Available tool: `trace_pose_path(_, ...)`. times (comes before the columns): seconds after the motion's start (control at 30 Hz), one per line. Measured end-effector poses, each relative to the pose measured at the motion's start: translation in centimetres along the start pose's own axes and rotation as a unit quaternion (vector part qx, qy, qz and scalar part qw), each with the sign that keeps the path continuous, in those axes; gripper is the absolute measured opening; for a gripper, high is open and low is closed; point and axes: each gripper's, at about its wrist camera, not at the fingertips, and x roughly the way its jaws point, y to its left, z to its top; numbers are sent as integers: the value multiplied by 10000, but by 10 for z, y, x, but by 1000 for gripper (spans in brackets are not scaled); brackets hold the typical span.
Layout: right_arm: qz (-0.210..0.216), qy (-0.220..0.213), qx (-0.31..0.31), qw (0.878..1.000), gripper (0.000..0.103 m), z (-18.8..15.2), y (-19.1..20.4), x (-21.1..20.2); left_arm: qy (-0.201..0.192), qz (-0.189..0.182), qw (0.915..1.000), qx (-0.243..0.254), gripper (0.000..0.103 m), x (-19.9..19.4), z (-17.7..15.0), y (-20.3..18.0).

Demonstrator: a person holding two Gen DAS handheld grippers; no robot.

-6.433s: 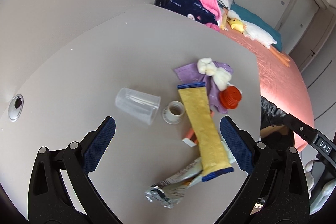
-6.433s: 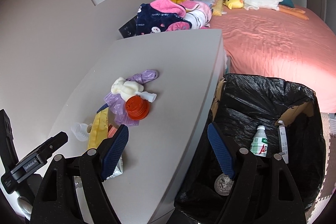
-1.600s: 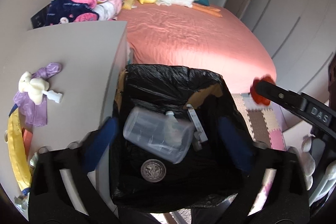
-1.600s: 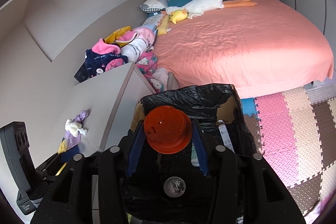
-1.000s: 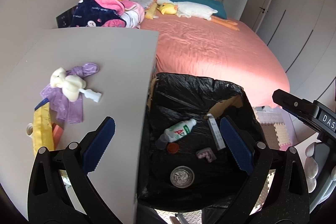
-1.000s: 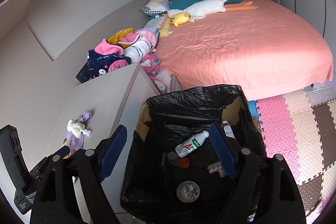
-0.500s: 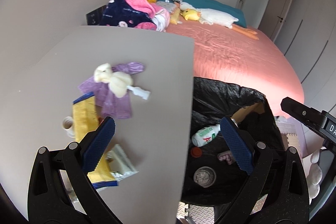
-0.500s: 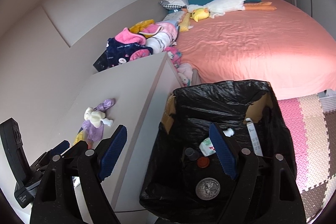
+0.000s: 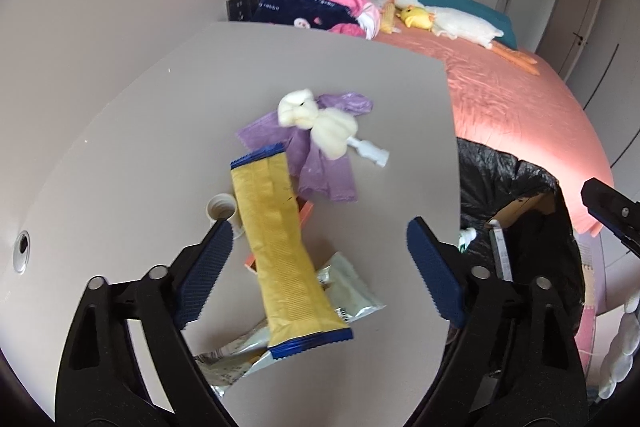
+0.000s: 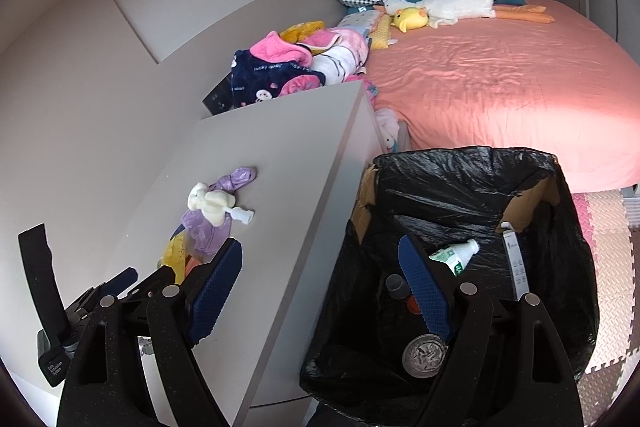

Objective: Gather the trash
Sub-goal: 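Move the left tool to the yellow snack packet and grasp it, then move the right tool to the pink striped box and grasp it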

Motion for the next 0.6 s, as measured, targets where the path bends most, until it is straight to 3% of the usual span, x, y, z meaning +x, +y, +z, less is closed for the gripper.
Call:
trace_pose_path(0.3,46,125,-143,9998,81,-8,19,8,346,166,9992,-87,67,21,-3,12)
trace_pose_path(0.4,65,168,-186,9997,81,-10,24,11,434,186,9989,-42,54,29,-5,12)
trace_pose_path(0.47,65,184,-215,9996,81,-12,27,11,490,194,9986,-94,37,33,-6,14)
trace_pose_path(0.6,72,210,-271,9994,81,-14,33,11,455,140,9986,-216,29,29,-6,19)
